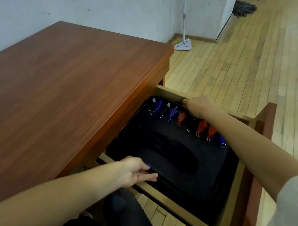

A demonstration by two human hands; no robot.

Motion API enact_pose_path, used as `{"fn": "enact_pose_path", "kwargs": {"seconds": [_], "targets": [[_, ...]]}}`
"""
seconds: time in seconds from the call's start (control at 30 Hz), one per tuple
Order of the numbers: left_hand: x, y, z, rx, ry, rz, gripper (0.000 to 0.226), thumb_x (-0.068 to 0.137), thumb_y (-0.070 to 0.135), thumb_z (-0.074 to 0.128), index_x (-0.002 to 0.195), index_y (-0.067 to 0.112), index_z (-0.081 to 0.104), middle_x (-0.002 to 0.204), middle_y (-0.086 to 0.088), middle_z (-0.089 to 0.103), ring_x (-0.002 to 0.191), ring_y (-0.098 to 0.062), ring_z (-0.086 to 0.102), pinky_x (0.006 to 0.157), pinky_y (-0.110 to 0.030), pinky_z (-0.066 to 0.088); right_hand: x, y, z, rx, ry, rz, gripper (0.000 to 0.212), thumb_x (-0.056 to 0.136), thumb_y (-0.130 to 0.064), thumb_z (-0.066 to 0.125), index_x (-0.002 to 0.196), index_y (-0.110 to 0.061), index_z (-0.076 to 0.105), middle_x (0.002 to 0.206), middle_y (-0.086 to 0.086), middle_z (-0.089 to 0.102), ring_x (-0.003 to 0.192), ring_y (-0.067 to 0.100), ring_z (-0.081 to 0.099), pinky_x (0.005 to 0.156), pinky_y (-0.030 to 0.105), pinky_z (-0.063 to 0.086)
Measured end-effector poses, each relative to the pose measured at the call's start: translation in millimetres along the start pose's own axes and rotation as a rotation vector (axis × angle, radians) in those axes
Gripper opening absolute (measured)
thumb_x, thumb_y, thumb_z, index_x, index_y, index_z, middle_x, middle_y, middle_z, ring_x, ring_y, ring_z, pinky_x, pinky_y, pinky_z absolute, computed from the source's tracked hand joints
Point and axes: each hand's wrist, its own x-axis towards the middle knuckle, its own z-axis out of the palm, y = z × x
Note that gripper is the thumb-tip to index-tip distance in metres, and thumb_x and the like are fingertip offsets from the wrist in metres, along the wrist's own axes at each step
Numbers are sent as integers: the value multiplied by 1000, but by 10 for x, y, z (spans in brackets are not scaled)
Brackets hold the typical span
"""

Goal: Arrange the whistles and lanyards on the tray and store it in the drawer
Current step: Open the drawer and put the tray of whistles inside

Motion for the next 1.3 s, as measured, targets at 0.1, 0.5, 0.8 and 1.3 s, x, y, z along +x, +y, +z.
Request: {"fn": "enact_pose_path", "kwargs": {"seconds": [0.1, 0.5, 0.8, 1.3], "targets": [[29, 7, 42, 7, 7, -40, 19, 91, -11, 41, 110, -13, 45, 86, -32, 53, 100, -48, 57, 46, -34, 56, -60, -34, -25, 29, 0, 12, 31, 95, -14, 38, 126, -13, 46, 71, -1, 45, 53, 14, 39, 43, 25, 29], [36, 75, 95, -281, -37, -161, 65, 87, -12, 38, 143, 14, 18, 146, -31, 17, 123, -61, 29, 50, -56, 54, 72, -125, 76, 119, -90, 65, 27, 95, -16, 40, 117, -13, 56, 88, 5, 58, 75, 22, 56, 55, 29, 39], [205, 123, 154, -283, -22, -232, 77, 83, -16, 36, 144, 26, 17, 148, -28, 5, 125, -62, 21, 57, -63, 52, 107, -195, 368, 241, -138, 133, 29, 95, -9, 39, 116, -9, 58, 112, 13, 61, 97, 32, 61, 70, 37, 48], [690, 34, 148, -62, 41, -274, 81, 61, -18, 50, 129, 24, 35, 132, -33, 25, 111, -64, 37, 57, -63, 52, 228, -259, 626, 217, -178, 151, 29, 94, -4, 38, 113, -8, 59, 109, 14, 62, 95, 36, 61, 79, 47, 55]]}}
